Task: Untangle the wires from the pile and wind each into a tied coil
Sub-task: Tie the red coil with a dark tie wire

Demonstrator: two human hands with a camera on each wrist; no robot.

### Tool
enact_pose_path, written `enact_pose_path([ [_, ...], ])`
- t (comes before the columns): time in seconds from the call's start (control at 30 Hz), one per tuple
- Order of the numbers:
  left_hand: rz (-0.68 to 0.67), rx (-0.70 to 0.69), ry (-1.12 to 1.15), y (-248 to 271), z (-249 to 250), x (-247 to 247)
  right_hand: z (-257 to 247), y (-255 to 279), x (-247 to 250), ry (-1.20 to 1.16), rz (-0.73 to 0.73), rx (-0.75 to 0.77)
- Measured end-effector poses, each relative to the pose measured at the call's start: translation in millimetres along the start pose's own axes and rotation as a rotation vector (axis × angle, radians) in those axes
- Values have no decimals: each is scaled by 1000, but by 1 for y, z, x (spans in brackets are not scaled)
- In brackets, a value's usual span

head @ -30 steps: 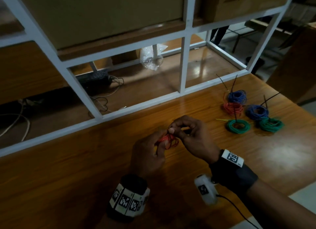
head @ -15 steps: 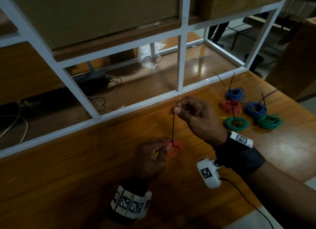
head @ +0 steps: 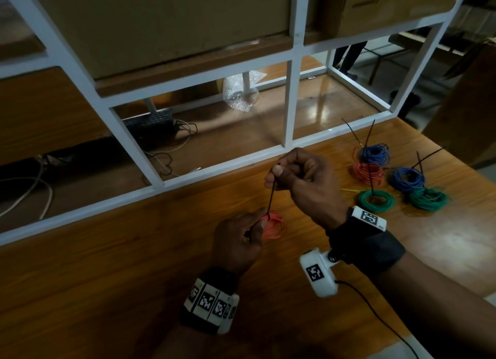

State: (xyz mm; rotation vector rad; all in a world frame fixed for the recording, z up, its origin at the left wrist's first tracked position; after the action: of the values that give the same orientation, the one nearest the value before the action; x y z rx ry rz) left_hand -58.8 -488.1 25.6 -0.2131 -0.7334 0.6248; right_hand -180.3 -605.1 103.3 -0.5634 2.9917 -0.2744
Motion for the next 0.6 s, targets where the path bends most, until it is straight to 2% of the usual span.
enact_pose_path([
  [0.13,22,60,41,4,-9,-5,3,1,6,32,19,-26],
  [0.27,64,-50,-9,5,3,-11,1,3,15,63,55,-21],
  [0.37,97,-82,-19,-2,9,-11,-6,2,18,85,65,-4],
  [0.6,72,-152,-38,-3,21,-24,-12,5,33,98,132,24],
])
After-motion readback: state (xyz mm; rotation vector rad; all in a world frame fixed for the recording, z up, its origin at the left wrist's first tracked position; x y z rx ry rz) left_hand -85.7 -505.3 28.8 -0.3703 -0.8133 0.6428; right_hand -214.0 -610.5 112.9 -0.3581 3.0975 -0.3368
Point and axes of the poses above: each hand's wrist, its own y-axis away from the middle knuckle, its own x-axis out of the back of the hand, z = x × y, the point moved 10 cm from there along -y, towards the middle knuckle, and after that the axes turned 10 degrees about z, right-handed, at the moved point
